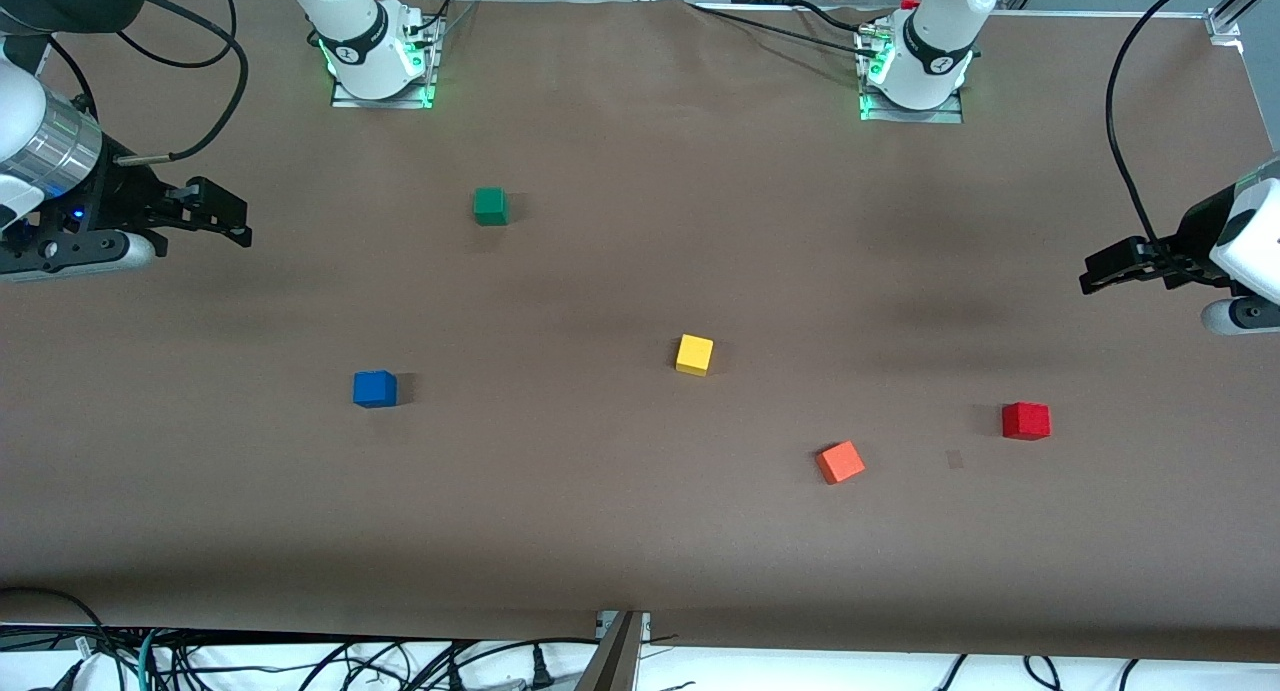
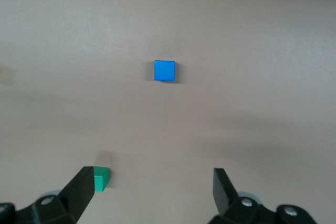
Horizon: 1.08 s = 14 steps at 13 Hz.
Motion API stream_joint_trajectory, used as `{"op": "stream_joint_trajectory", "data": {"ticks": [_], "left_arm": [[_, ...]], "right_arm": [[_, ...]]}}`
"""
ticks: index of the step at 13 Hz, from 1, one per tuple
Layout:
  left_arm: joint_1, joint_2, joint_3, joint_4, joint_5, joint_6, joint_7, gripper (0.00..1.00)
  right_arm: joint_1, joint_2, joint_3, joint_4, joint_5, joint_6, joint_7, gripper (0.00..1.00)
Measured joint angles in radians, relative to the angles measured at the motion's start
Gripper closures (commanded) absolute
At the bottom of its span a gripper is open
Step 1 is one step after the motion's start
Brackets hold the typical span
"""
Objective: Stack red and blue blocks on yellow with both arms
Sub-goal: 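Move the left gripper toward the red cube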
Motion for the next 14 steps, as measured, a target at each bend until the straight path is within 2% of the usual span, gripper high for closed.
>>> {"op": "stream_joint_trajectory", "data": {"ticks": [5, 8, 12, 14], "left_arm": [[-0.001, 0.004, 0.0, 0.003, 0.0, -0.002, 0.0, 0.0], [-0.001, 0.032, 0.001, 0.035, 0.0, -0.002, 0.0, 0.0], [0.039, 0.123, 0.011, 0.047, 0.0, 0.019, 0.021, 0.0], [0.044, 0.2, 0.011, 0.047, 0.0, 0.112, 0.055, 0.0]], "right_arm": [[0.0, 0.0, 0.003, 0.0, 0.0, 0.0, 0.0, 0.01], [0.0, 0.0, 0.003, 0.0, 0.0, 0.0, 0.0, 0.01], [0.0, 0.001, 0.003, 0.001, 0.0, 0.0, 0.0, 0.01], [0.0, 0.001, 0.003, 0.001, 0.0, 0.0, 0.0, 0.01]]}}
